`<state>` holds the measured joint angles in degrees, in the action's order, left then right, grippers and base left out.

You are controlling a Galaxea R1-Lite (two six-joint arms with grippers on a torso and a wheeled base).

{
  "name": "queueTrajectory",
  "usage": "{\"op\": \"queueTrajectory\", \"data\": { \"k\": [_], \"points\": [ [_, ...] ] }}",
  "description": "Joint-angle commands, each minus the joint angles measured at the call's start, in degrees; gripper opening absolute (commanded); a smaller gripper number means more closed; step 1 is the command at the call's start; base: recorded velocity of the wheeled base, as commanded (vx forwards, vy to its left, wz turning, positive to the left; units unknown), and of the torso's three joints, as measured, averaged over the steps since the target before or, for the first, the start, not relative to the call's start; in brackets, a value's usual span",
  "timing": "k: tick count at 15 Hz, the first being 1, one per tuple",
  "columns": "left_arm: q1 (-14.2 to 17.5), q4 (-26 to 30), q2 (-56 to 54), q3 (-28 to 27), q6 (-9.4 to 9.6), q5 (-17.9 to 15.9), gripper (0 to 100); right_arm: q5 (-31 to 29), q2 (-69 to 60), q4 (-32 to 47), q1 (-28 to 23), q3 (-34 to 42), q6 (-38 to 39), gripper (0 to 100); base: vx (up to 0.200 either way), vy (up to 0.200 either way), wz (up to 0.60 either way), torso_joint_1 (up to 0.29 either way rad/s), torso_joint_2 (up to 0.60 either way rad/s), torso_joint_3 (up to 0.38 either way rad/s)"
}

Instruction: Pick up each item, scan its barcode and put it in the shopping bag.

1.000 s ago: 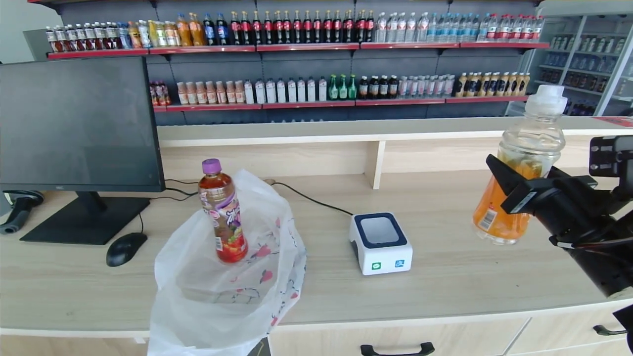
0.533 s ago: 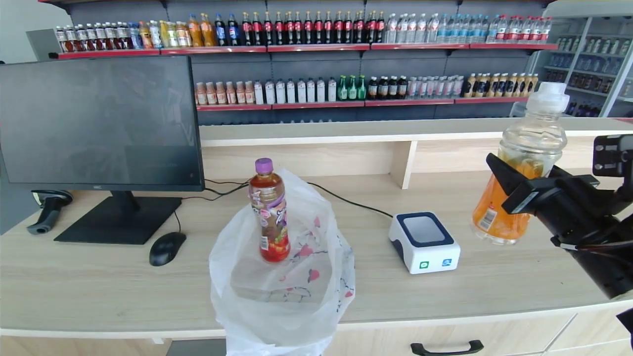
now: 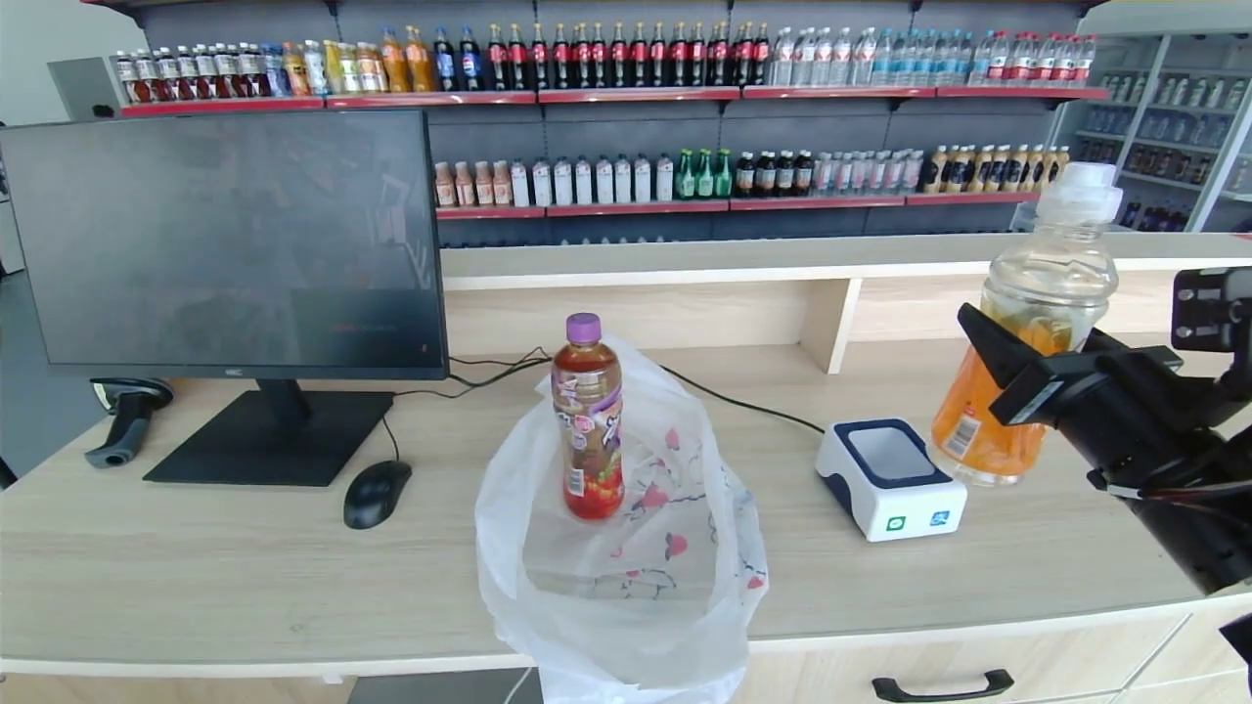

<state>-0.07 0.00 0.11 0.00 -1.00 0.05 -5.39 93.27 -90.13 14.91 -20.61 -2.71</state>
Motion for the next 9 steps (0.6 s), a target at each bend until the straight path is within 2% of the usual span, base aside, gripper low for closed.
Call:
{"op": "queueTrajectory", "data": {
  "k": [1, 4, 9],
  "points": [
    [0.1, 0.0, 0.0, 0.0, -0.06, 0.0, 100, 0.0, 0.4, 0.1, 0.9, -0.4, 0.0, 0, 0.2, 0.0, 0.0, 0.002, 0.0, -0.002],
    [0.1, -0.1, 0.0, 0.0, -0.06, 0.0, 100, 0.0, 1.1, 0.1, 0.9, -0.9, 0.0, 0, 0.2, 0.0, 0.0, -0.007, 0.0, 0.009],
    [0.1, -0.1, 0.0, 0.0, -0.14, 0.0, 100, 0.0, 0.7, 0.1, 0.6, -0.3, -0.5, 0, 0.0, 0.0, 0.0, 0.0, 0.0, 0.0]
  ]
}}
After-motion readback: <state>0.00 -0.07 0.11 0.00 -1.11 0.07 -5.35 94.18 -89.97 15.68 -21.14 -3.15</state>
